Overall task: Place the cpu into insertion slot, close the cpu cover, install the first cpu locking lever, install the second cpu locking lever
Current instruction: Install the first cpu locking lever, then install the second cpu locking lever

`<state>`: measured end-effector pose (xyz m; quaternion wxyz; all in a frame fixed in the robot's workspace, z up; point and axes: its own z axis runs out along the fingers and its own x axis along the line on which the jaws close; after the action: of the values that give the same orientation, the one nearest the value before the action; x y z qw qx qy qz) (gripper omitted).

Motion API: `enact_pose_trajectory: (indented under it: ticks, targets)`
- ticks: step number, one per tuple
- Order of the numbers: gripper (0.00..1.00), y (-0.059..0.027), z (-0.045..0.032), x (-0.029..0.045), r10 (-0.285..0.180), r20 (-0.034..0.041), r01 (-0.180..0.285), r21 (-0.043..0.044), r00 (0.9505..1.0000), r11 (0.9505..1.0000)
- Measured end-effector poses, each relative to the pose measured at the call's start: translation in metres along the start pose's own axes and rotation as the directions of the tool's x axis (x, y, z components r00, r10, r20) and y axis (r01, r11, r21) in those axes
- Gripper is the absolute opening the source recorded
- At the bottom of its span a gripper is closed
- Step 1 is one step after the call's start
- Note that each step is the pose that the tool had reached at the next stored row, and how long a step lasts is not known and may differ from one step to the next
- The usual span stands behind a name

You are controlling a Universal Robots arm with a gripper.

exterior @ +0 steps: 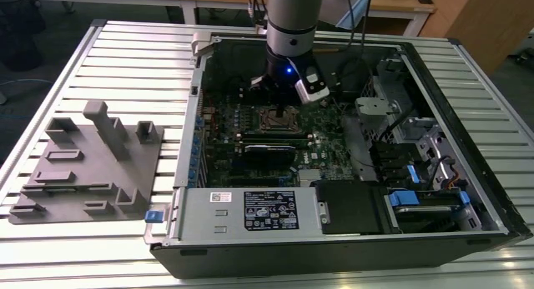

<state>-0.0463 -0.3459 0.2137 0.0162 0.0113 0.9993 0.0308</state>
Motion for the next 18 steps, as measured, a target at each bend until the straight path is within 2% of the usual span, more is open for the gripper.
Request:
enact_pose_trajectory:
  ticks: [10,18]
  targets:
    - [0.11,0.0003,-0.0049,-0.0002,0.000,-0.0001,0.000,-0.0001,1.0000,1.0000]
    - [0.11,0.0003,-0.0052,-0.0002,0.000,-0.0001,0.000,-0.0001,1.0000,1.0000]
